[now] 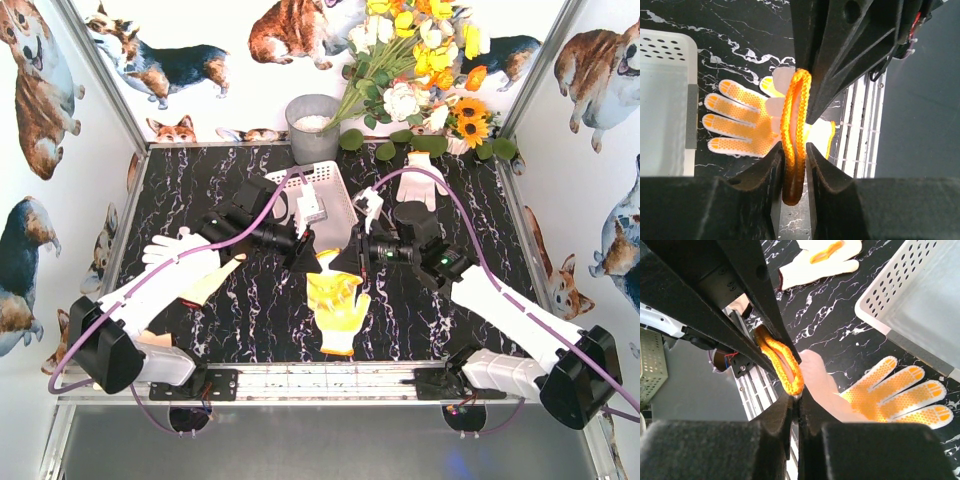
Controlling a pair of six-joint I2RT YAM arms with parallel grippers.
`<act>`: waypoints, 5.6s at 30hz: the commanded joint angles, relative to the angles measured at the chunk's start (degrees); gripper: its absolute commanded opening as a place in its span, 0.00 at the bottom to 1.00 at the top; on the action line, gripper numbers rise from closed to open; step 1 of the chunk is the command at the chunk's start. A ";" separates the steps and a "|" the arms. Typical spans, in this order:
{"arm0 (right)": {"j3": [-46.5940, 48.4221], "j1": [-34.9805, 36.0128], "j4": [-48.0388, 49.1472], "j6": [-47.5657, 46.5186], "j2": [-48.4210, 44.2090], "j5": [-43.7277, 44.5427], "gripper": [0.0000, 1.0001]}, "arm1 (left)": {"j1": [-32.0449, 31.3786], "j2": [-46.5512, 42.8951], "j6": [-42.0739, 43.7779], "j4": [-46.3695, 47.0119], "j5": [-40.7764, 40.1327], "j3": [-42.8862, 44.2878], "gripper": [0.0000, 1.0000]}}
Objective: Put the gloves into the storage basket
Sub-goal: Turn over the glove, then pair the glove with the glove.
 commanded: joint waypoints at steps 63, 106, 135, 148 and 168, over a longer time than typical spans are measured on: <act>-9.10 -3.76 12.32 -1.40 -3.80 8.03 0.00 | -0.55 1.13 -3.87 23.51 -13.12 -7.09 0.00; -20.80 3.71 -5.87 37.92 -20.03 21.33 0.55 | -5.55 -7.84 -32.15 30.67 -20.34 -22.34 0.00; -22.14 11.41 -3.05 26.07 -21.59 25.76 0.63 | -5.48 -9.68 -31.29 27.84 -23.83 -20.35 0.00; -9.11 12.51 -7.38 -0.07 -11.43 33.50 0.80 | -5.51 -7.88 -26.38 24.29 -15.53 -16.96 0.00; -8.57 2.80 7.31 -9.13 -2.14 3.27 0.82 | -5.41 -4.56 -21.45 23.89 -2.46 -13.61 0.00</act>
